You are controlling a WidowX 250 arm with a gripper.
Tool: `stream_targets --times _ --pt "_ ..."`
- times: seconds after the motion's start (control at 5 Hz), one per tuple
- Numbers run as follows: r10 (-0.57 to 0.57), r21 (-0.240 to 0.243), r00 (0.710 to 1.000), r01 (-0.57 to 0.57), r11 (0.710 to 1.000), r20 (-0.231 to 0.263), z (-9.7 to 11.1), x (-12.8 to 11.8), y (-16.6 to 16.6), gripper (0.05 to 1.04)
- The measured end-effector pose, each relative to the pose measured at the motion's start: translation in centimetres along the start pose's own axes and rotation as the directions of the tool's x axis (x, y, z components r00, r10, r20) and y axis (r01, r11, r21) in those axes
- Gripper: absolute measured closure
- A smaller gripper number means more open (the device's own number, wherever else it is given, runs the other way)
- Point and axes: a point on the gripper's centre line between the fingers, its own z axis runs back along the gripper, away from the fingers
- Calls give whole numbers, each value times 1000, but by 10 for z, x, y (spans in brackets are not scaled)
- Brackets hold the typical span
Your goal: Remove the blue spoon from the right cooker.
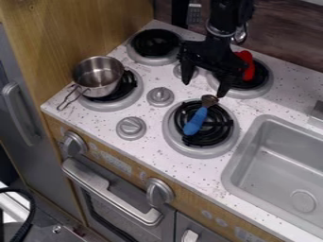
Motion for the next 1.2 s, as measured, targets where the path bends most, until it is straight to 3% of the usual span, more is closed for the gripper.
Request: stream_targets --times 0.4,0.8,1.2 --pt "15 12 995 -14 1000 -97 -36 -14 4 84" --pt "102 2 976 -104 995 -190 -63 -28 26 84" --pt "121 -6 947 -129 992 -298 -74 -41 20 85"
